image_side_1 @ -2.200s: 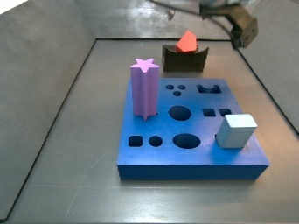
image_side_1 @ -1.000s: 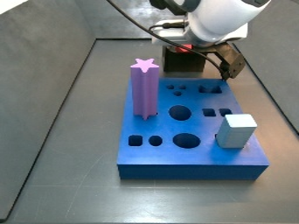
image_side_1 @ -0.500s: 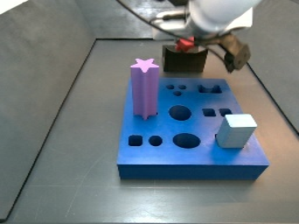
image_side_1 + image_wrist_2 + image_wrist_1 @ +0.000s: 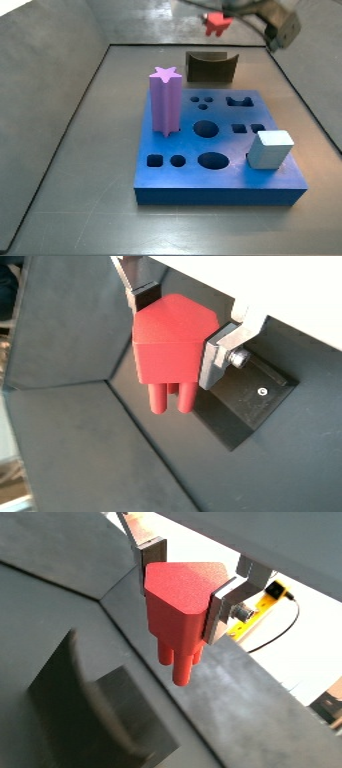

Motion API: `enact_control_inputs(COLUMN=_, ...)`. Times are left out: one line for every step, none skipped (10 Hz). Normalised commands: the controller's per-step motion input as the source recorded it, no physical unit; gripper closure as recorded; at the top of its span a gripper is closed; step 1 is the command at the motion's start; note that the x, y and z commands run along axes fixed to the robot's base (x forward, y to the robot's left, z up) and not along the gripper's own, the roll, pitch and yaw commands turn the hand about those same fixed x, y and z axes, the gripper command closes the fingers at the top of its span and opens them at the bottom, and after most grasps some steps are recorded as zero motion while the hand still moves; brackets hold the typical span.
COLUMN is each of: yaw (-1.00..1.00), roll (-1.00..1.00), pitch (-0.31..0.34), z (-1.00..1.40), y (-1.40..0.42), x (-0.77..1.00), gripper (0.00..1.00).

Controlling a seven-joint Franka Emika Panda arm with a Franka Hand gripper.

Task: Pick up the 3 prong object. Move up. Place the 3 prong object on the fixture. Regrasp the 3 prong object. Move to above the board. Insert the 3 prong object.
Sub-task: Move to above the board.

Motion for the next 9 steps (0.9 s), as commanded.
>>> enact_control_inputs(yaw=-0.26, roll=-0.12, pitch=0.005, z=1.0, y=-0.03, x=-0.11, gripper=1.0)
enact_control_inputs(yaw=-0.24, roll=-0.12, pitch=0.058, z=1.0, y=-0.02, x=-0.11, gripper=1.0)
enact_control_inputs(yaw=-0.2, roll=-0.13, pitch=0.096, z=1.0, y=-0.01, x=-0.11, gripper=1.0)
enact_control_inputs(yaw=-0.14, roll=-0.12, pitch=0.13, z=1.0, y=-0.01, x=-0.11, gripper=1.0)
enact_control_inputs(yaw=-0.09, roll=-0.11, pitch=0.144, z=1.0, y=0.0, x=-0.11, gripper=1.0)
enact_control_inputs(yaw=-0.04, roll=-0.09, pitch=0.153, z=0.88, y=0.0, x=-0.09, gripper=1.0)
enact_control_inputs(yaw=0.0, roll=-0.07, pitch=0.157, z=0.7, y=0.0, x=-0.07, gripper=1.0)
enact_control_inputs(yaw=0.02, roll=-0.06, pitch=0.158, z=0.58, y=0.0, x=-0.06, gripper=1.0)
enact_control_inputs(yaw=0.06, roll=-0.03, pitch=0.153, z=0.28, y=-0.01, x=-0.02, gripper=1.0)
